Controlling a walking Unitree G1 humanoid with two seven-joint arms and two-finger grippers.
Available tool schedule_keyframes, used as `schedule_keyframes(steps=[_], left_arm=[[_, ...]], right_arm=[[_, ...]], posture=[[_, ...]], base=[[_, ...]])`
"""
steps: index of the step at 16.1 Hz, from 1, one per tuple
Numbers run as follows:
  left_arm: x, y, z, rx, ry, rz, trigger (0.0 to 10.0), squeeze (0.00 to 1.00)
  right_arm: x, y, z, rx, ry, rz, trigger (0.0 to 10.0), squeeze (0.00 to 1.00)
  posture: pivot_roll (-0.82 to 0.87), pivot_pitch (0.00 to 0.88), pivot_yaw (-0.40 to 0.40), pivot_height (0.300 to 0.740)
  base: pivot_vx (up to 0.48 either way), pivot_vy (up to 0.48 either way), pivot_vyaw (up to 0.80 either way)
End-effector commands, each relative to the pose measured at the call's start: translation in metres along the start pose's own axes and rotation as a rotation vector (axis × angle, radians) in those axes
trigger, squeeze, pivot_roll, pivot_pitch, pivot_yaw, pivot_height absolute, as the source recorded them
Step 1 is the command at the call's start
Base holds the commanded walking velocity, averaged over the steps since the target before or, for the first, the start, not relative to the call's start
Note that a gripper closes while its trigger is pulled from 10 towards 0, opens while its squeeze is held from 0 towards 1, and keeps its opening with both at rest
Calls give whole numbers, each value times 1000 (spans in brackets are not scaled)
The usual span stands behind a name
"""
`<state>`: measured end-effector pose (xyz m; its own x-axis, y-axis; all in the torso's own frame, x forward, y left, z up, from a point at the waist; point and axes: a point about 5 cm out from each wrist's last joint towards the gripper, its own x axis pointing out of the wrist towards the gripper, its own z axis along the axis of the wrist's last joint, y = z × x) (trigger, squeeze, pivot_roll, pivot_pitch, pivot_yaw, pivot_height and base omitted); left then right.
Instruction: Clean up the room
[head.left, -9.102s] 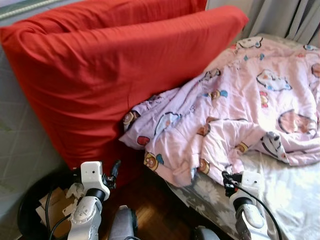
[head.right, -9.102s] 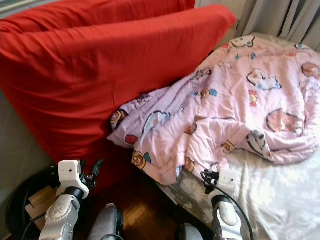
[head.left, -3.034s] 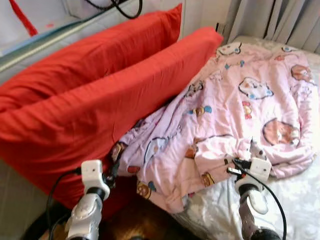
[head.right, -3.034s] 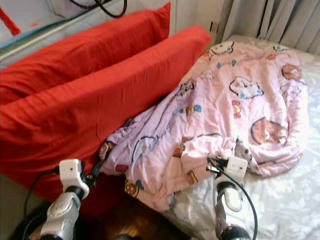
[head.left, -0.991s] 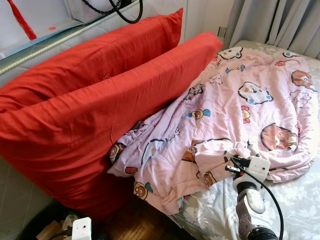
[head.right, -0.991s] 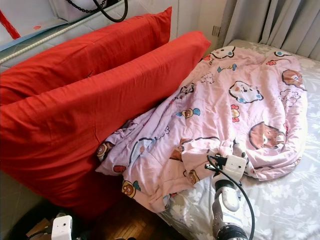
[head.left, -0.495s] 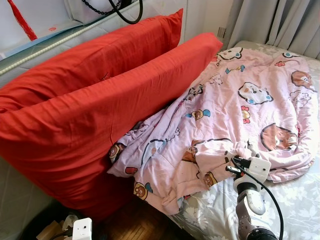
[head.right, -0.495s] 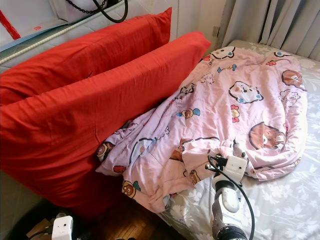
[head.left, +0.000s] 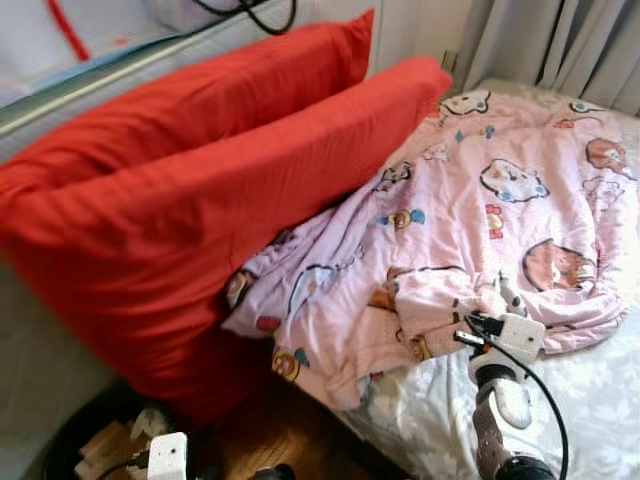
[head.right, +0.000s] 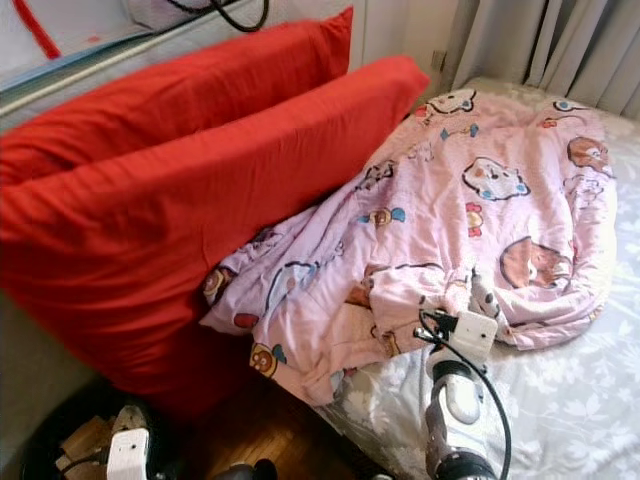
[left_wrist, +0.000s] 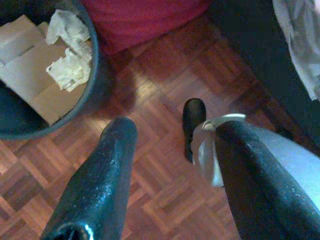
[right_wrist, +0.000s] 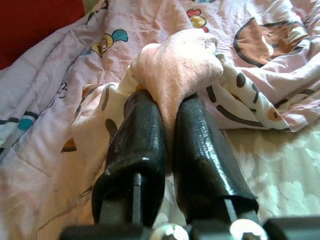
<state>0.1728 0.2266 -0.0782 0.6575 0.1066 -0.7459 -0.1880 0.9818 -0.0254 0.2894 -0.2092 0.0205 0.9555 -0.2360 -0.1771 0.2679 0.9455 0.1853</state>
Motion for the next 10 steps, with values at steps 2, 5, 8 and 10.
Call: schedule_keyframes(steps=[2,5,8,10], left_arm=[[-3,3,-8,3,25,9,10000,0],[-3,4,-8,5,23,7,10000,0],[-3,4,-8,6,24,8,10000,0],[-3,4,-9,6,24,9,10000,0]], right_arm=[[0,-1,1,12,-8,-11,10000,0],[0,-2,3,15,-23,-35,10000,0],[1,-9,8,4,-49,-78,10000,0],[2,-13,11,-1,-64,-101,10000,0]], posture=[[59,137,41,740],[61,143,44,740],[64,146,44,740],[65,148,44,740]], base=[[-253,0,0],[-259,0,0],[-259,0,0],[-257,0,0]])
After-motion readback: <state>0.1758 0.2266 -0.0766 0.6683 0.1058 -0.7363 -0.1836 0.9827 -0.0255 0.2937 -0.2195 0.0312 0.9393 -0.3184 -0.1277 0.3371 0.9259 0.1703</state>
